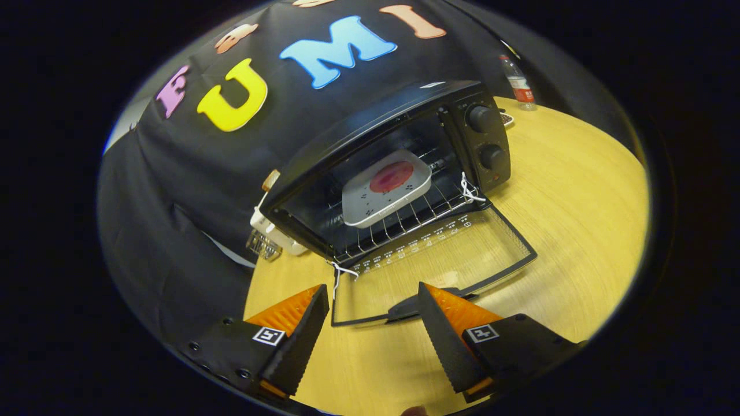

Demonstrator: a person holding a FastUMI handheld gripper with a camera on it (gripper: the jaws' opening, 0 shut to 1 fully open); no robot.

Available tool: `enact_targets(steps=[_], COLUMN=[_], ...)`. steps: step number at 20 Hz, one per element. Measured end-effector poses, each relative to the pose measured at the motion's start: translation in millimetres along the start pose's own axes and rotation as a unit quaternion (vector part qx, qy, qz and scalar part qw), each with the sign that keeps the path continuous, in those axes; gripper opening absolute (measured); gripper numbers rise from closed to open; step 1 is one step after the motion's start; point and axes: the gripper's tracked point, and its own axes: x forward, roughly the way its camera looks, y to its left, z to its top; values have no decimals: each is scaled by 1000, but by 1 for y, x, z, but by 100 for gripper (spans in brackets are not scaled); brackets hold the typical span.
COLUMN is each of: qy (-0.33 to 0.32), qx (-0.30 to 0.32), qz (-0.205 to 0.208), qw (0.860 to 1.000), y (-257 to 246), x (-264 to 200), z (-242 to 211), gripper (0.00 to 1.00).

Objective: Open the toaster oven, put the food inside, and close the toaster oven door.

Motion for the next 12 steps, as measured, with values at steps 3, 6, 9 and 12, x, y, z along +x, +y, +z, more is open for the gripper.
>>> enact_targets(steps=[3,6,9,12], qy=[21,49,81,102], qx=[-71,-128,-160,-174], qz=[-18,-40,-58,-71], qw=[997,990,982,977], y=[-12,-24,-35,-48], x=[-3,-4,-6,6], z=[-13,-27,-43,-56], gripper=[98,98,98,98])
